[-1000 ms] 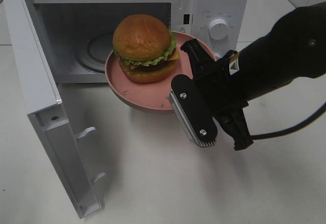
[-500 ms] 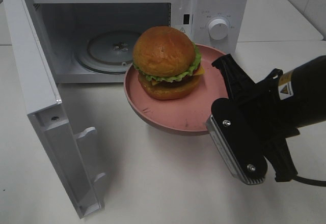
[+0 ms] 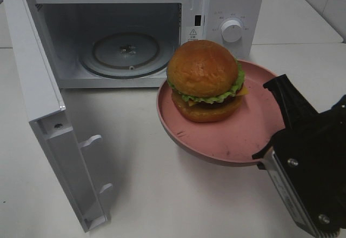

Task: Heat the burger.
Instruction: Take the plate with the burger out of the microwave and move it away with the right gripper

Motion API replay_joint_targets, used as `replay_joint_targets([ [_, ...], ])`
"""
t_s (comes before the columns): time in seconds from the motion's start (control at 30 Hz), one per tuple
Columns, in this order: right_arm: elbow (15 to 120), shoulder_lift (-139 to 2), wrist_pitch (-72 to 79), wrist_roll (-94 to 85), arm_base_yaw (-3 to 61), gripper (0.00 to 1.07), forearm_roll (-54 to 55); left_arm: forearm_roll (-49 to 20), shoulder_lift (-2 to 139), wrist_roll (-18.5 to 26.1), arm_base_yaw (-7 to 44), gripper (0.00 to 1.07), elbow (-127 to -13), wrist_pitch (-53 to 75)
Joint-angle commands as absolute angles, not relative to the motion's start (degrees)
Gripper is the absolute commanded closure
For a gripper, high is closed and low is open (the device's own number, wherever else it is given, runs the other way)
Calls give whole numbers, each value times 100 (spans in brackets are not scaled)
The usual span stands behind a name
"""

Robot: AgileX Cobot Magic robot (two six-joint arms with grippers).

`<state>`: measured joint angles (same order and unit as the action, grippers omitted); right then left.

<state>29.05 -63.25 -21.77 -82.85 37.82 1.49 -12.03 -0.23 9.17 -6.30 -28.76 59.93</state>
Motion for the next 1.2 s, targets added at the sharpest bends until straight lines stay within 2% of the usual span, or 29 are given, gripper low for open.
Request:
replay_joint_targets([
  [0.03,2899,-6022,-2074,-8073,3753,107,-109,-1238,-143,894,-647,9,-2853,5953],
  [0.2,2653,-5466,-2469,-7070,3753,107,-894,-1238,-143,894,-647,9,-2853,5953],
  [0.47,2406,-5128,-2785,-5896,3753,107,-1404,-1238,-143,894,-647,9,-2853,5953],
  [0.57,2406,-5128,-2853,-5689,3753,107,-1495,-1238,-143,894,-647,9,-2853,5953],
  [0.9,2406,-5128,-3466,-2876,3753,107,-2762,-1238,-143,894,-647,9,-2853,5953],
  [1.2,2406,-5128,-3948,-1375,3753,107,-3598,-1238,-143,894,-647,9,-2853,5953],
])
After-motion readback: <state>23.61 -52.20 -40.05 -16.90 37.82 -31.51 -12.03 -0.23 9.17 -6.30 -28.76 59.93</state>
